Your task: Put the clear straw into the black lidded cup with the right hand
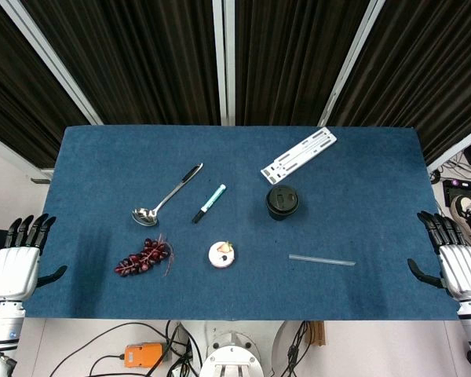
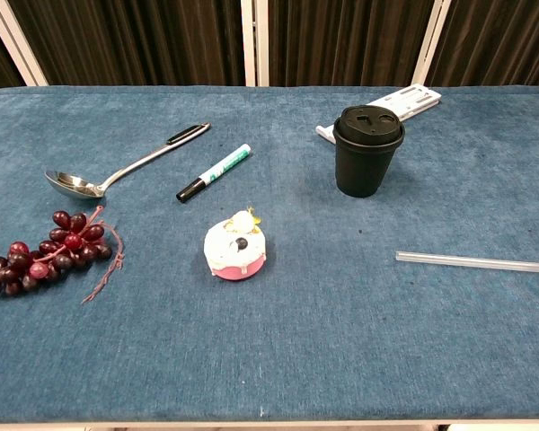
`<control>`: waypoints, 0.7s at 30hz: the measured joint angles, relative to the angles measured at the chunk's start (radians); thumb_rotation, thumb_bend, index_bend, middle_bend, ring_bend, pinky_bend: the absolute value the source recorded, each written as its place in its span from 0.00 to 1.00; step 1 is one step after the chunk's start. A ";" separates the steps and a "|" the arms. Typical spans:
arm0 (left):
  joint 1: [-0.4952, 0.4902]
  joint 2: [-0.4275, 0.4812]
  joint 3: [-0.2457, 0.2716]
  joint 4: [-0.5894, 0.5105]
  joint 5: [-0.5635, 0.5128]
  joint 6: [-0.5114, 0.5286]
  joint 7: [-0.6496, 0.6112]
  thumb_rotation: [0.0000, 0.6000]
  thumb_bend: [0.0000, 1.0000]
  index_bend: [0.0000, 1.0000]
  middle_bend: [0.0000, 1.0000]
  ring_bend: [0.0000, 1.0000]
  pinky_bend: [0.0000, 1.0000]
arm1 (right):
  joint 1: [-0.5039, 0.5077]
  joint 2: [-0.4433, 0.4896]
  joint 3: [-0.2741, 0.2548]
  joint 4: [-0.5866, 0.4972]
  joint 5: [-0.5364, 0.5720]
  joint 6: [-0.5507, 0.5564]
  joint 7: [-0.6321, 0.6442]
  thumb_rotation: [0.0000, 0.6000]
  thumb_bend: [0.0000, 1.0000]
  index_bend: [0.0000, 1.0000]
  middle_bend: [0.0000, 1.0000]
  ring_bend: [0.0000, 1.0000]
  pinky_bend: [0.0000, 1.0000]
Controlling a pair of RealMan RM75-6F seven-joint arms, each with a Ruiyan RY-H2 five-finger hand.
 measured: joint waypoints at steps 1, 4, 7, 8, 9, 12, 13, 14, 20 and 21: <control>0.000 -0.001 0.000 0.001 0.000 0.000 0.000 1.00 0.08 0.09 0.09 0.03 0.00 | 0.001 -0.001 0.000 -0.001 -0.002 0.000 -0.002 1.00 0.49 0.09 0.11 0.00 0.03; 0.000 -0.002 -0.001 0.001 -0.002 -0.001 -0.001 1.00 0.08 0.09 0.09 0.03 0.00 | 0.005 -0.003 0.000 -0.013 -0.003 -0.004 -0.024 1.00 0.41 0.09 0.11 0.00 0.10; 0.001 -0.004 0.001 0.002 0.000 0.000 0.001 1.00 0.08 0.09 0.09 0.03 0.00 | 0.014 -0.009 -0.002 -0.041 -0.006 -0.022 -0.072 1.00 0.33 0.11 0.11 0.02 0.15; 0.002 -0.006 0.002 0.002 0.002 0.001 0.001 1.00 0.08 0.09 0.09 0.03 0.00 | 0.020 -0.012 -0.003 -0.053 -0.007 -0.032 -0.092 1.00 0.31 0.13 0.12 0.03 0.16; 0.002 -0.007 0.002 0.002 0.002 0.001 0.001 1.00 0.08 0.09 0.09 0.03 0.00 | 0.028 -0.018 -0.004 -0.070 -0.007 -0.049 -0.121 1.00 0.30 0.15 0.12 0.04 0.16; 0.001 -0.013 0.002 0.002 0.006 0.001 0.001 1.00 0.08 0.09 0.09 0.03 0.00 | 0.057 -0.043 -0.006 -0.107 -0.001 -0.111 -0.210 1.00 0.29 0.20 0.13 0.04 0.17; 0.000 -0.014 0.002 0.002 0.007 0.001 0.002 1.00 0.08 0.09 0.09 0.03 0.00 | 0.068 -0.051 -0.007 -0.116 0.004 -0.133 -0.243 1.00 0.29 0.22 0.13 0.04 0.17; -0.001 -0.016 0.001 0.003 0.008 0.001 0.003 1.00 0.08 0.09 0.09 0.03 0.00 | 0.079 -0.060 -0.007 -0.125 0.010 -0.157 -0.278 1.00 0.29 0.24 0.13 0.04 0.17; 0.000 -0.015 0.001 0.009 0.005 0.000 -0.002 1.00 0.08 0.09 0.09 0.03 0.00 | 0.159 -0.138 0.008 -0.181 0.113 -0.304 -0.561 1.00 0.33 0.40 0.14 0.04 0.17; 0.000 -0.015 0.000 0.011 0.003 -0.001 -0.004 1.00 0.08 0.09 0.09 0.03 0.00 | 0.176 -0.159 0.013 -0.189 0.141 -0.324 -0.619 1.00 0.33 0.41 0.15 0.04 0.17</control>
